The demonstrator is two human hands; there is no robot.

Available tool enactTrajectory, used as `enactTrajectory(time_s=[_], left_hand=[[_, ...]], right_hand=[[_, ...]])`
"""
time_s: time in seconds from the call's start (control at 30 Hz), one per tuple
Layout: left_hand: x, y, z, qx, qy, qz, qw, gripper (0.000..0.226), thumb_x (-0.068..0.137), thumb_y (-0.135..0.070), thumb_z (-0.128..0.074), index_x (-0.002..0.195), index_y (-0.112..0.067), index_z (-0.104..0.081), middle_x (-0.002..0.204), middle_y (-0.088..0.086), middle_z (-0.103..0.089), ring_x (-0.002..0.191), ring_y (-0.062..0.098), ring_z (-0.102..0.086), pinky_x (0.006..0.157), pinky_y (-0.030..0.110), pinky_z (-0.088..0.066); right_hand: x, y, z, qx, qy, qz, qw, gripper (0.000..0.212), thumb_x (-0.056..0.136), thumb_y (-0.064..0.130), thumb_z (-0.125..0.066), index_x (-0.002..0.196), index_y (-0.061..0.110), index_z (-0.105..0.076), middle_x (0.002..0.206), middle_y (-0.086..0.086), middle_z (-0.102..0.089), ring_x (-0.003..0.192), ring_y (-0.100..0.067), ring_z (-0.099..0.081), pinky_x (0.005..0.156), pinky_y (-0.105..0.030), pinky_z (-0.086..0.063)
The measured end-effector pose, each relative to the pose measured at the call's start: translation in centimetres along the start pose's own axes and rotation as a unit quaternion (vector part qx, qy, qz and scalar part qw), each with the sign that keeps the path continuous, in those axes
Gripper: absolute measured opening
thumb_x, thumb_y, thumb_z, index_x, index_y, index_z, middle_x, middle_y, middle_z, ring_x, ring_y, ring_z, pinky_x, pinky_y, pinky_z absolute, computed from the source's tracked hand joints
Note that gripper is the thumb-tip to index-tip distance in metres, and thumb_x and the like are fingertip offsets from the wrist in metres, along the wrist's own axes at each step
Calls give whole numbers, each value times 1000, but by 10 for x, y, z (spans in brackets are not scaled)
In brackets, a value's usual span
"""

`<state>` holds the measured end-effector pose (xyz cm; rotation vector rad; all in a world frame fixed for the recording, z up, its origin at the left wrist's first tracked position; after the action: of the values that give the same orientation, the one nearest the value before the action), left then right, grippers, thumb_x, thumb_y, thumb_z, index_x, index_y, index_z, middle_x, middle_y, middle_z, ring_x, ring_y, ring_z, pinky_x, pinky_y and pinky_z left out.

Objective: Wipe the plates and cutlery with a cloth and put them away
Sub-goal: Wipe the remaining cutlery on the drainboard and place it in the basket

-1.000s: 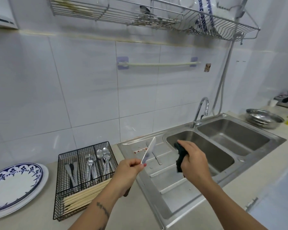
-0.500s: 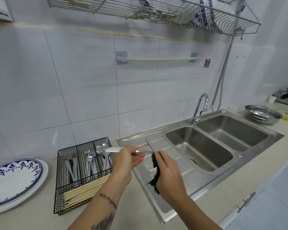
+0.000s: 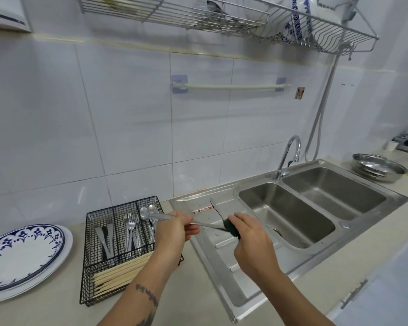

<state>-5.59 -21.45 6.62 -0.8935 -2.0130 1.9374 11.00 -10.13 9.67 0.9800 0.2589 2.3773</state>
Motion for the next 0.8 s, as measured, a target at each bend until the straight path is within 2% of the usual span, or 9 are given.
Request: enactTrajectory(time_s=[0.07, 0.13, 0.2, 0.27, 0.37, 0.53, 0.67, 0.8], left_hand=[[1, 4, 3, 46, -18, -11, 999, 16, 91, -1, -55, 77, -6, -60, 69, 15, -72, 60, 21, -71, 58, 28, -44], [-2, 10, -4, 23, -2, 0, 1000, 15, 91, 0, -55, 78, -5, -60, 67, 14, -71, 59, 22, -71, 58, 29, -44], [-7, 10, -14, -28, 15, 4, 999, 16, 92, 1, -55, 78, -6, -60, 66, 13, -70, 60, 24, -70, 59, 29, -45], [-10, 4, -19, -72, 20, 9, 997, 13, 92, 0, -55, 82, -7, -62, 68, 13, -71, 64, 24, -70, 63, 30, -48], [-12, 1, -19, -121, 35, 28, 992, 14, 95, -4, -52, 85, -9, -60, 69, 10, -72, 66, 21, -71, 64, 29, -48], [-18, 9, -17, -132, 60, 48, 988, 14, 95, -4, -51, 85, -10, -58, 72, 13, -73, 69, 22, -72, 66, 30, -47], [-23, 11, -20, -157, 102, 49, 981, 10, 98, -6, -52, 96, -9, -62, 78, 16, -73, 82, 29, -71, 74, 32, -51], [-27, 7, -21, -68, 125, -47, 989, 13, 96, 3, -56, 104, -1, -65, 94, 23, -75, 90, 29, -75, 78, 31, -58]], right_hand=[[9, 7, 13, 9, -43, -2, 999, 57, 71, -14, -65, 121, 13, -65, 120, -3, -63, 105, -27, -61, 84, -32, -50], [17, 20, 20, 21, -67, 18, 997, 59, 72, -14, -63, 126, 10, -61, 126, -8, -60, 113, -27, -57, 94, -32, -46], [15, 36, 9, 22, -30, 57, 998, 57, 76, -9, -51, 129, 10, -57, 131, -8, -55, 119, -27, -53, 102, -38, -47], [2, 47, -9, 21, 22, 103, 994, 61, 76, -5, -40, 132, 13, -54, 135, -5, -50, 125, -25, -47, 103, -47, -42], [-7, 35, -13, 20, 32, 99, 994, 64, 80, 0, -40, 139, 20, -49, 142, -3, -44, 133, -23, -40, 108, -47, -33], [-5, 29, -8, 2, 31, 68, 997, 63, 79, 5, -54, 137, 31, -50, 129, 3, -49, 117, -19, -47, 98, -39, -39], [-3, 23, -9, -23, 49, 84, 995, 62, 77, 3, -54, 131, 34, -51, 115, 4, -55, 100, -20, -52, 83, -33, -45], [1, 9, -8, -25, 68, 65, 995, 56, 74, 5, -52, 122, 34, -55, 100, 4, -54, 85, -21, -52, 73, -35, -46]])
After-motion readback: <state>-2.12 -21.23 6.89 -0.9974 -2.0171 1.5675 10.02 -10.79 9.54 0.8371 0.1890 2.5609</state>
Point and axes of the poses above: each hand's wrist, its own x-axis towards the middle knuckle, its own z-axis out of the back of the hand, y = z × x, the point moved 8 cm from there along x, towards the middle knuckle
